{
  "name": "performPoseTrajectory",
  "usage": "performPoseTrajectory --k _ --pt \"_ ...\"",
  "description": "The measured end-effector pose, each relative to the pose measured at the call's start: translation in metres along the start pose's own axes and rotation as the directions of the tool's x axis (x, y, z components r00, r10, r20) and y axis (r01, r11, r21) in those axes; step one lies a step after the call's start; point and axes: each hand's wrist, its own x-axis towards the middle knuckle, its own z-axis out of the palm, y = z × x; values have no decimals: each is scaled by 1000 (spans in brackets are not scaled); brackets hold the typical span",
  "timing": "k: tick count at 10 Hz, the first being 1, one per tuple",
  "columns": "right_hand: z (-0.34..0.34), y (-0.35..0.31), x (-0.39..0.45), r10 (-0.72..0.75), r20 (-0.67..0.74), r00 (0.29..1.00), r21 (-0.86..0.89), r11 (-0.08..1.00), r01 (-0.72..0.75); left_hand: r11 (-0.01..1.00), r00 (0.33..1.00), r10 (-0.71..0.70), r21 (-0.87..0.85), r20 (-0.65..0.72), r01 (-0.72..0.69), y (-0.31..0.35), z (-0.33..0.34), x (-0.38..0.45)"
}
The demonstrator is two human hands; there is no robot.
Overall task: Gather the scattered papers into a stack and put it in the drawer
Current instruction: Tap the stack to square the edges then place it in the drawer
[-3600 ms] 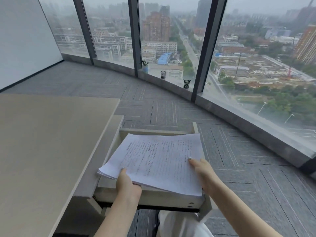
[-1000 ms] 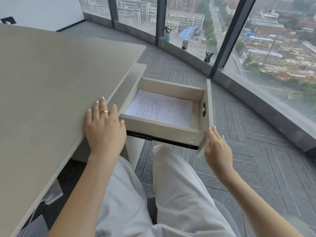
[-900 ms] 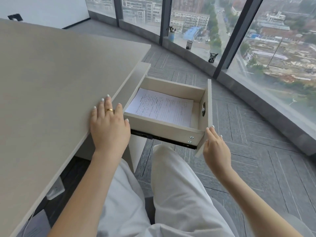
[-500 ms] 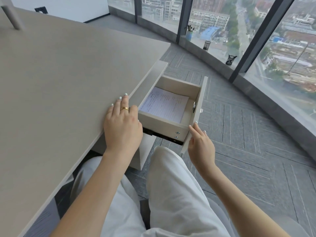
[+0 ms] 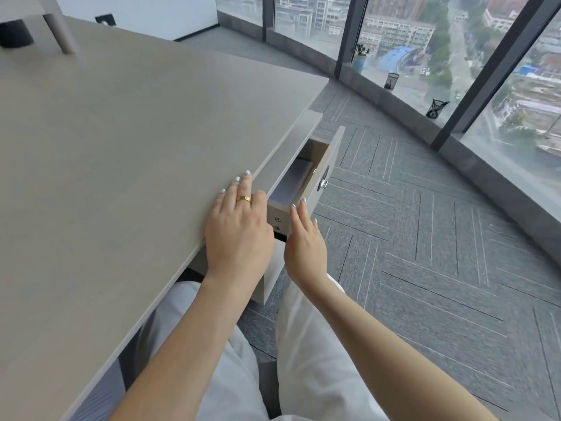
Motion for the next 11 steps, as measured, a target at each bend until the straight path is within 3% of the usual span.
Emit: performPoseTrajectory --k 1,2,3,4,5,7,8,9,10,11 --pt "2 -11 6 7 98 995 113 993 -18 1000 1000 5 -5 -7 -5 0 0 0" --pt "-3 -24 10 46 203 978 353 928 -117 1000 1000 7 -4 -13 -7 0 0 1" --pt "-8 -29 10 45 260 964 581 790 -194 1000 1000 0 1 5 0 1 0 1" --pt "1 -32 15 39 351 936 683 673 -284 1000 1000 -12 13 1 12 2 0 2" --pt "26 -24 22 50 407 912 725 590 -355 1000 1000 -19 8 -10 19 2 0 3" --pt "16 -19 30 41 336 941 691 668 -276 999 999 -10 49 -43 12 0 2 2" --pt "7 -17 34 31 407 913 663 677 -319 998 1000 -19 60 -4 20 1 1 3" --pt "-14 -19 31 151 386 910 652 653 -385 999 999 -34 34 36 33 1 -2 0" --pt "-55 -19 19 257 229 939 769 544 -337 998 999 -51 -42 9 52 1 -2 -1" --pt "-127 -21 0 423 -17 906 900 401 -170 909 978 -210 -371 -10 191 11 -24 -10"
